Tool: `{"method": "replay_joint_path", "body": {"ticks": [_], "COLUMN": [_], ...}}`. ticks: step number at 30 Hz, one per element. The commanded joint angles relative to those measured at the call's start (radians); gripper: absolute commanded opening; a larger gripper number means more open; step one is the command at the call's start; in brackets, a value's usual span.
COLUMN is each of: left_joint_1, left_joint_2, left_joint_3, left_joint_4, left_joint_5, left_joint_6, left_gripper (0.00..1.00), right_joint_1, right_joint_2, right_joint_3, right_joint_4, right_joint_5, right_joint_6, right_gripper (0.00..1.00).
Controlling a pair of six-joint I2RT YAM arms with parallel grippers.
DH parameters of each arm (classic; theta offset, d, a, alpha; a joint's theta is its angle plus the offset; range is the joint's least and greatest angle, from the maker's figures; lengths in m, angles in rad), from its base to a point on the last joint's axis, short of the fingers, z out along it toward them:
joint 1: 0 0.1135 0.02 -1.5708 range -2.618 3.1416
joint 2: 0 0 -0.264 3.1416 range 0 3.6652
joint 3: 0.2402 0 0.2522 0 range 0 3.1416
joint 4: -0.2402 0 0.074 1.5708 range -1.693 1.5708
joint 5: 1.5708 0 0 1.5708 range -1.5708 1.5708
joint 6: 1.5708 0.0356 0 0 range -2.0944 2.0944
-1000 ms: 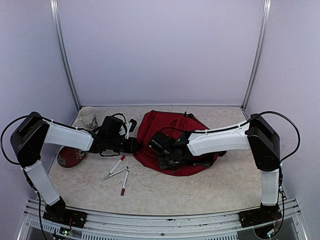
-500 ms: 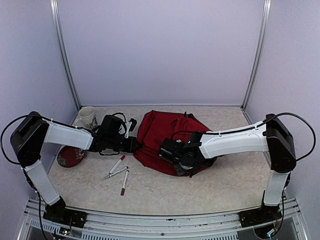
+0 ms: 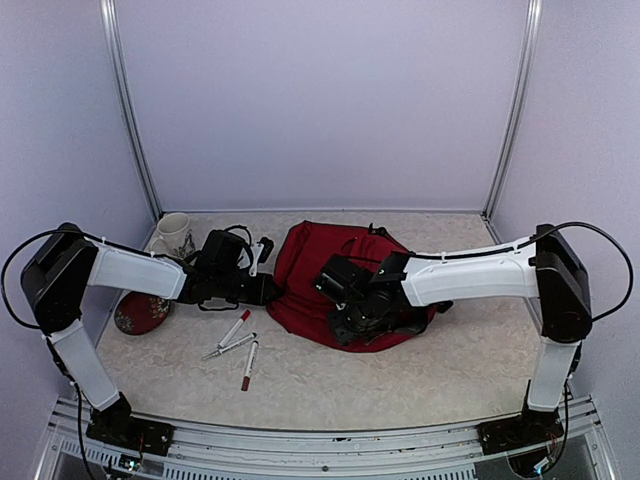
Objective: Pack the student bag
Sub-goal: Grab the largest pocket of the student bag, then zip the iPad into the largest pocket of the bag.
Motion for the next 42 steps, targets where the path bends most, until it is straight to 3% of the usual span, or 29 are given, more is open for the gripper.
{"method": "replay_joint_path", "body": {"ticks": [1,11,17,20,21,28,42], "left_joint_1": [0.004,0.003,0.005,0.005,0.005,0.022,0.05], "left_joint_2": [0.004,0.006,-0.001,0.002,0.003,-0.01,-0.059], "left_joint_3": [0.027,0.025,0.025,0.029,0.031,0.025,-0.019], "left_joint_4": [0.0,0.015,0.012,0.011,0.009,0.004,0.019], "left_joint_5": [0.032,0.055,0.049,0.05,0.051,0.02,-0.06], "left_joint_6": [0.013,0.013,0.017,0.017,0.017,-0.008,-0.017], "left_gripper": [0.0,0.0,0.0,0.0,0.0,0.0,0.0], "right_joint_1": [0.002,0.012,-0.01,-0.03,-0.034,-0.062,-0.218], "right_joint_2": [0.058,0.131,0.112,0.091,0.085,-0.013,-0.346], "right_joint_3": [0.033,0.02,-0.046,-0.097,-0.106,-0.146,-0.465], "right_joint_4": [0.002,-0.019,0.025,0.093,0.097,0.048,-0.002], "right_joint_5": [0.024,0.179,0.161,0.108,0.102,0.143,-0.022], "right_joint_6": [0.084,0.164,0.178,0.173,0.173,0.15,0.076], "right_gripper": [0.33,0.24,0.21,0.02,0.0,0.0,0.0]}}
